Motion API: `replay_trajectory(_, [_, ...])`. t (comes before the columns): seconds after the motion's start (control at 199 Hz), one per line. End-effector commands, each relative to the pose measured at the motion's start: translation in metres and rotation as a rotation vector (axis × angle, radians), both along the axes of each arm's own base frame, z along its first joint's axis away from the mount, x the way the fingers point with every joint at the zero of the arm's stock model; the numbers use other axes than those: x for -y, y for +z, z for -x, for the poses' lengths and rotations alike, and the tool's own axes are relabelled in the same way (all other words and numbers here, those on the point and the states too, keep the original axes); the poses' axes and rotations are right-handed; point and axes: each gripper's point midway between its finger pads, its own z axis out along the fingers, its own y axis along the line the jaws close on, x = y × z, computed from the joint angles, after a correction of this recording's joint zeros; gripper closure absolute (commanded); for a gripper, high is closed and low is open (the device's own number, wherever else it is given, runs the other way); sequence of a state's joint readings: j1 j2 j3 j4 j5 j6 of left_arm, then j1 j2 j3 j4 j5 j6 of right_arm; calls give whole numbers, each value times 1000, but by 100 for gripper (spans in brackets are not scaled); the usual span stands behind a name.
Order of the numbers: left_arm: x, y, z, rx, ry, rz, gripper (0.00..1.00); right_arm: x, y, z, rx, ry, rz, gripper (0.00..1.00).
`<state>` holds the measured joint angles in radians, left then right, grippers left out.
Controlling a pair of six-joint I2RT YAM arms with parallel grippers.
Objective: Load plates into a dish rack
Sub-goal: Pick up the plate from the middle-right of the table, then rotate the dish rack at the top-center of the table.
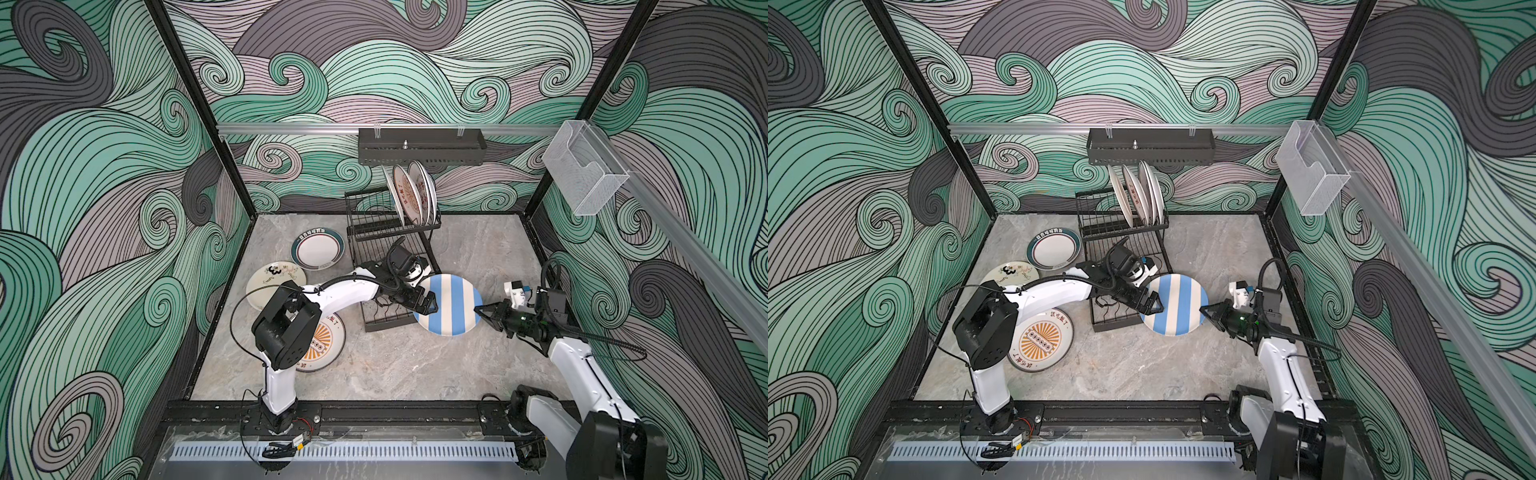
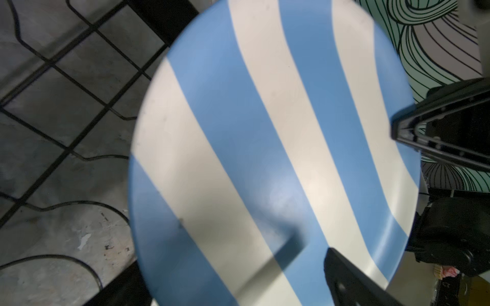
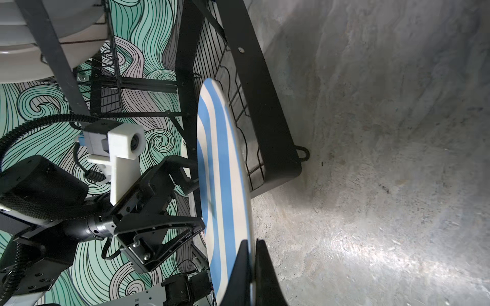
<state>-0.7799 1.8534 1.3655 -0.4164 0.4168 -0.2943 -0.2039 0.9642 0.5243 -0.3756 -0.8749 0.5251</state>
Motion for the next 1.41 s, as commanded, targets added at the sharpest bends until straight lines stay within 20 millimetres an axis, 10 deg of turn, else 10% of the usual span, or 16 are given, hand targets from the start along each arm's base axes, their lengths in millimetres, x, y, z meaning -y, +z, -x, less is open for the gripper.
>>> replay_trajectory(0.0, [-16, 37, -8, 62, 35, -4, 1, -1, 33, -1, 67, 28, 31, 100])
replay_trajectory(0.367, [-152, 64, -14, 112, 374, -37, 1, 3, 141, 5, 271, 84, 171, 100])
replay_trajectory(0.533, [-181, 42, -11, 121, 488, -37, 1, -12, 196, 5, 405, 123, 121, 100])
replay_trajectory(0.844, [-155, 1, 9, -44, 350, 28, 1, -48, 286, 1, 626, 199, 131, 100])
replay_trajectory(1.402, [-97, 11, 23, 19, 156, 93, 1, -138, 319, -89, 726, 190, 640, 100])
